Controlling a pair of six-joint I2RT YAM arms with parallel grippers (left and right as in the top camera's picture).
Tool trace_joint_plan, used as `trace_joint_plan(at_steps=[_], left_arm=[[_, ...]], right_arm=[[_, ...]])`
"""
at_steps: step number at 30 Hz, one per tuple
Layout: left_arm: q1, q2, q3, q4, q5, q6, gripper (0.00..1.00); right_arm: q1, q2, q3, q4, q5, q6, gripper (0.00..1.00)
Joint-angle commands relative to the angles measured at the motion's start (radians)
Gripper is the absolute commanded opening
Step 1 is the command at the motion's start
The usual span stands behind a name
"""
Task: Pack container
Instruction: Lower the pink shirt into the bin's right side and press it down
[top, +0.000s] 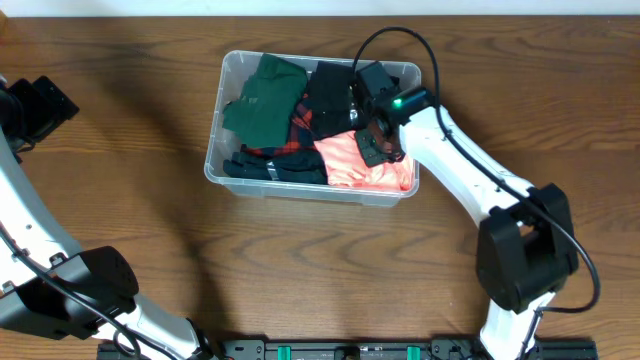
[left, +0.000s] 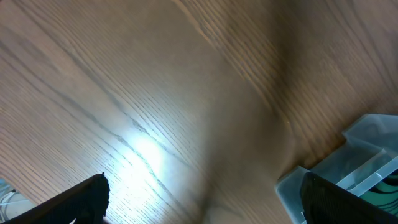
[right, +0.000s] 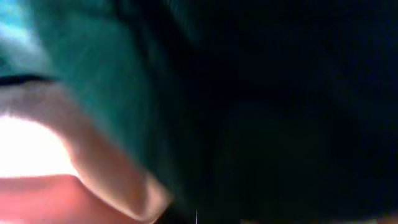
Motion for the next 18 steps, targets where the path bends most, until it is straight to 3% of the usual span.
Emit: trace_joint_plan(at_steps=[1,9,13,18], left_arm=[[0.002,0.004,-0.003,-0.003,-0.001,-0.01,0.98],[0.002,0.004,-0.003,-0.003,-0.001,-0.01,0.98],[0.002,0.004,-0.003,-0.003,-0.001,-0.01,0.98],[0.002,0.004,-0.003,-0.003,-0.001,-0.01,0.98]], right_arm=[[0.001,0.057,-0.011,0.0,0.008,0.018,0.02],[0.001,0.042,0.014,0.002,0.008,0.01,0.05],[0.001,0.011,0.05,-0.012,0.008,0.01,0.17],[0.001,-0.062,0.105,-0.044,0.008,0.005,0.45]])
